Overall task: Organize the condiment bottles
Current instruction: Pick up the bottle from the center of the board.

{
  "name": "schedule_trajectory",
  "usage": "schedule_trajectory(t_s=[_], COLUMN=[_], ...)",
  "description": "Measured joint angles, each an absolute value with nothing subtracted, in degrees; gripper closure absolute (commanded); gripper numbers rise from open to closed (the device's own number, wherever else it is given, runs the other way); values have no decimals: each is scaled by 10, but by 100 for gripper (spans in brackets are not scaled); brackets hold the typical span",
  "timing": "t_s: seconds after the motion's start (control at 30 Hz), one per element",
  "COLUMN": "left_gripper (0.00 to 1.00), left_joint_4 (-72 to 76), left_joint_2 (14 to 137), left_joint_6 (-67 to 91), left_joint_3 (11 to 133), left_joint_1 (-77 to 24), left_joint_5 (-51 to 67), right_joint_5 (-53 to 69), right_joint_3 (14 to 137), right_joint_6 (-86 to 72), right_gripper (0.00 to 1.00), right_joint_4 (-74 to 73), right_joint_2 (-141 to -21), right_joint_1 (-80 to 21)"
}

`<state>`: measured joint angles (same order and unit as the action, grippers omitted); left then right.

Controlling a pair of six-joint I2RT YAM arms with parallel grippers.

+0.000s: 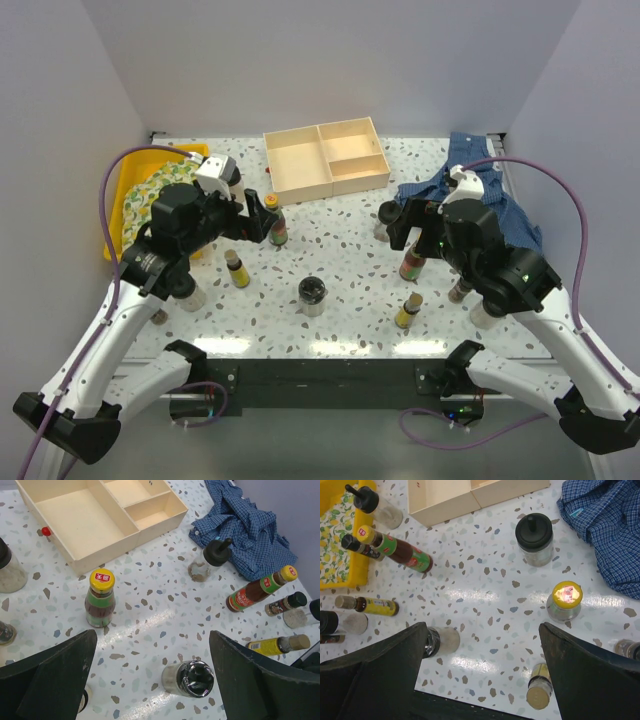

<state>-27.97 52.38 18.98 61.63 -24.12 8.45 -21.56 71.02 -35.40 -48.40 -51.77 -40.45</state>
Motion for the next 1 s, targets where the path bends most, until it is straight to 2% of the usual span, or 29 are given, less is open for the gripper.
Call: schedule_trajectory(t_s=[0.33, 0.5, 0.7, 0.8, 1.0], left_gripper=[0, 0, 0, 5, 9], left_joint_4=[-280, -297, -363, -403, -486], left_joint_2=[526, 544, 573, 570, 557], left_joint_6=[190, 201, 256, 286, 347], left_joint_3=[616, 624, 645, 648, 651], left_joint_1=[-241, -241, -241, -241, -240], left_joint_5=[82, 41, -96, -168, -304], right_joint_5=[-216, -215, -201, -188, -170], right_joint_3=[710, 710, 689, 677, 668], right_joint_6=[-354, -354, -343, -332, -316], right_gripper=[1, 1, 1, 1, 2], right_joint_4=[-485, -485, -472, -464, -449], right_joint_2=[-517, -516, -497, -486, -482], right_joint_1=[-404, -404, -404, -404, -404])
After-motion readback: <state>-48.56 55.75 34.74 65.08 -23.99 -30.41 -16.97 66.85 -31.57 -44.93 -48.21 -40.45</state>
